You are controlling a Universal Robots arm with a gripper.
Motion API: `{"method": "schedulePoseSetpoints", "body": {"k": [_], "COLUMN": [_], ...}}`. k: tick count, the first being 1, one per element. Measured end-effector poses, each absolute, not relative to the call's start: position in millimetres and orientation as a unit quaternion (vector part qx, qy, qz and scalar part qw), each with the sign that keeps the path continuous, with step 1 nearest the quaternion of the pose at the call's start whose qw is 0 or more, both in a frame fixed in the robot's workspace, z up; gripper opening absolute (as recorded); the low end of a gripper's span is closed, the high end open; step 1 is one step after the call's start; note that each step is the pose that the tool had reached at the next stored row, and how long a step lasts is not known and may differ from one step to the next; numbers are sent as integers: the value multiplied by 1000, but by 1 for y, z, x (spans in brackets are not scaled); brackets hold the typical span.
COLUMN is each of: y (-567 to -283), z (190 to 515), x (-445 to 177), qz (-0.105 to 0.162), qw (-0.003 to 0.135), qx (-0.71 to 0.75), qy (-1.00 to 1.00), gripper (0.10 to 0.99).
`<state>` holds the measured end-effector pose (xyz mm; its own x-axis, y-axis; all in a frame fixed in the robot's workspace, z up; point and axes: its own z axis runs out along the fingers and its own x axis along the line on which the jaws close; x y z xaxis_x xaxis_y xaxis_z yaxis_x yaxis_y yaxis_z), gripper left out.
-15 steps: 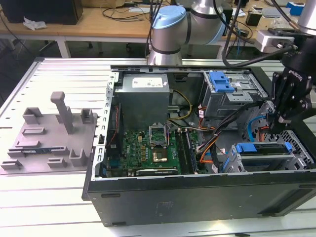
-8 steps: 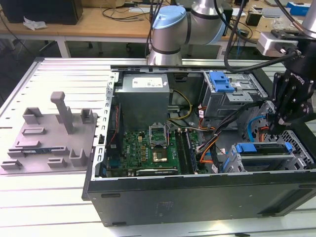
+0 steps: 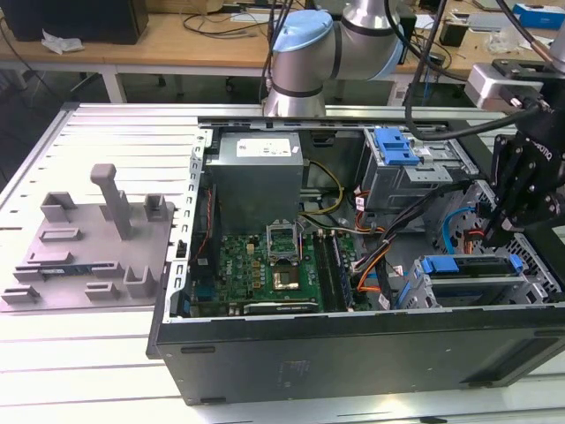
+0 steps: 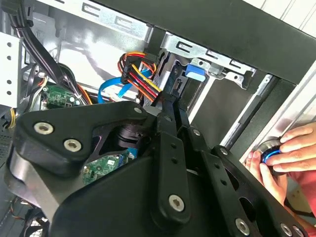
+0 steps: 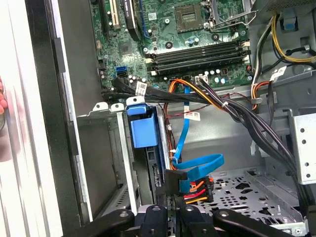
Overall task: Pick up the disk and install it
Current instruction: 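Insert the disk into the insertion slot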
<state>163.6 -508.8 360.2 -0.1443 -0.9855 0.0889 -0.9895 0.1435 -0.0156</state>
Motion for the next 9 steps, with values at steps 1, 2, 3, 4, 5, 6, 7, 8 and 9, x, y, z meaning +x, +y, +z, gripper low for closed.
{"method": "schedulePoseSetpoints", "body": {"k": [1, 2, 3, 4, 5, 6, 7, 8, 9], "y": [-509, -510, -510, -511, -512, -513, -513, -514, -517], "z": [360, 360, 360, 360, 360, 360, 360, 360, 360], "x": [164, 164, 164, 164, 164, 164, 164, 164, 164], "qz": [33, 31, 30, 28, 25, 24, 23, 21, 20], "qw": [27, 25, 24, 22, 20, 18, 17, 16, 15], "qx": [654, 656, 657, 658, 659, 660, 661, 662, 664], "qy": [-755, -754, -753, -752, -751, -751, -750, -749, -748], "gripper": [165, 165, 165, 165, 165, 165, 165, 165, 165]}}
